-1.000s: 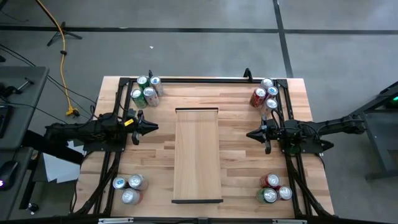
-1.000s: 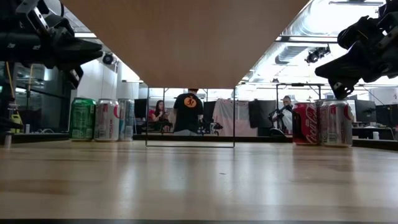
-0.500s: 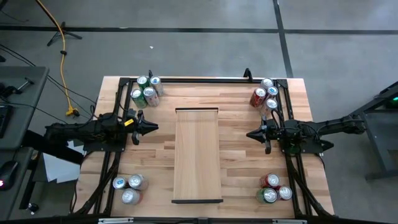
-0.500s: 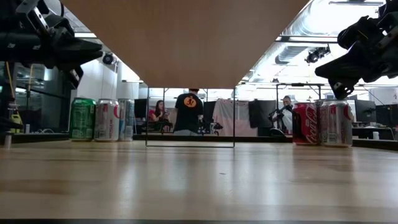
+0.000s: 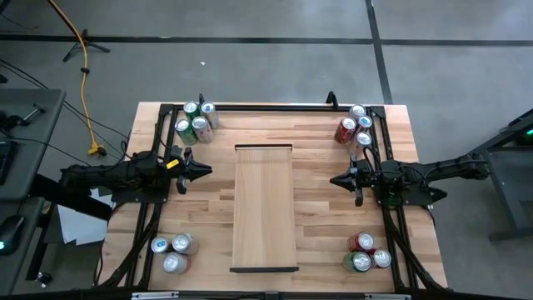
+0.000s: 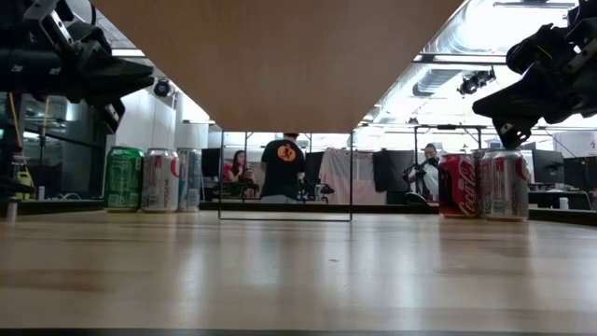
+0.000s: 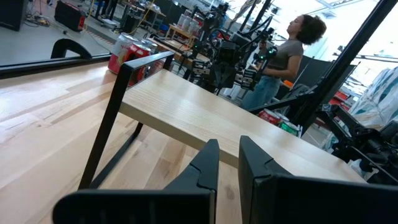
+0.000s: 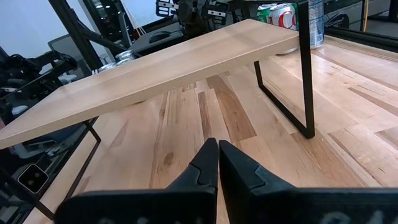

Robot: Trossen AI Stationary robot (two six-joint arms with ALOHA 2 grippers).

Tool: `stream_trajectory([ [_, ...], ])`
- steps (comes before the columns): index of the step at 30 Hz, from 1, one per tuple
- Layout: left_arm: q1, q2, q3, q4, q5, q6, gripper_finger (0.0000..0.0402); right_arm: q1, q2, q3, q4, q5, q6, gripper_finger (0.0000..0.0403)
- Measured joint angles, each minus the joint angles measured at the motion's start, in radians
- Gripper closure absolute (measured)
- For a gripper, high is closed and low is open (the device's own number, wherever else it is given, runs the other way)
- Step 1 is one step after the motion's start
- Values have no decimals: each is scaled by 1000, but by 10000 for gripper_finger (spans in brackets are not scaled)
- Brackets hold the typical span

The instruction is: Place canned beverage on shelf

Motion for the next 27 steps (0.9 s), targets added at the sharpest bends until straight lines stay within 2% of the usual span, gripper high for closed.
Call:
stream_trajectory([
  [18, 0, 0, 0, 0, 0, 0, 401, 0, 0, 0, 2, 0, 4, 402],
  [20, 0, 0, 0, 0, 0, 0, 401, 0, 0, 0, 53, 2, 105, 402],
  [22, 0, 0, 0, 0, 0, 0, 401, 0, 0, 0, 176, 44, 286, 402],
  [25, 0, 0, 0, 0, 0, 0, 401, 0, 0, 0, 392, 230, 523, 402],
  [27, 0, 0, 0, 0, 0, 0, 401, -1, 0, 0, 504, 345, 593, 402],
])
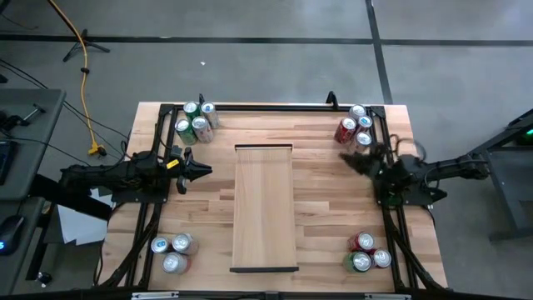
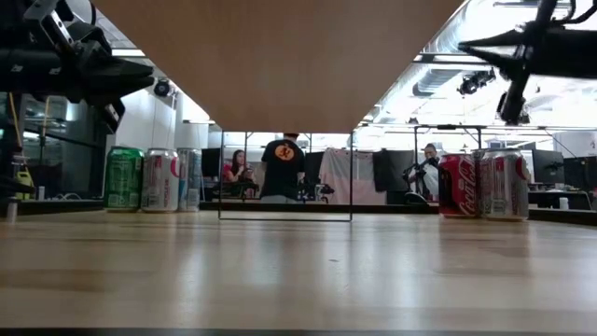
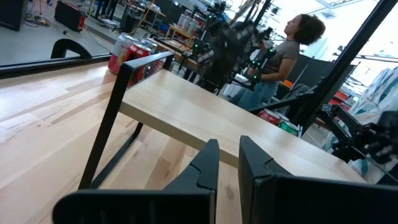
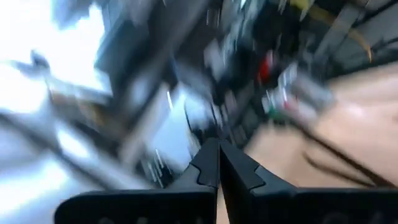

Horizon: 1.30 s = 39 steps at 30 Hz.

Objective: Place canned beverage on shelf
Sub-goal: Put the silver soda can on the shelf

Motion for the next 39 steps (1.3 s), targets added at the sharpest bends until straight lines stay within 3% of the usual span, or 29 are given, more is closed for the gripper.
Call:
stream_trajectory([
  [3, 0, 0, 0, 0, 0, 0, 401, 0, 9, 0, 159, 89, -83, 402],
  [6, 0, 0, 0, 0, 0, 0, 401, 0, 47, 13, 326, 75, -146, 402],
  [10, 0, 0, 0, 0, 0, 0, 401, 0, 121, 147, 277, 104, -249, 399],
  [13, 0, 0, 0, 0, 0, 0, 401, 0, 177, 306, 13, 185, -317, 373],
  [16, 0, 0, 0, 0, 0, 0, 401, -22, 224, 511, -441, 233, -301, 318],
  [20, 0, 0, 0, 0, 0, 0, 401, -98, 320, 791, -1076, 241, -96, 218],
  [25, 0, 0, 0, 0, 0, 0, 401, -211, 477, 1036, -1638, 199, 151, 114],
  [28, 0, 0, 0, 0, 0, 0, 401, -273, 570, 1110, -1824, 140, 239, 86],
  [32, 0, 0, 0, 0, 0, 0, 401, -361, 681, 1124, -1932, 64, 305, 80],
  [39, 0, 0, 0, 0, 0, 0, 401, -563, 841, 1103, -1992, -56, 193, 80],
])
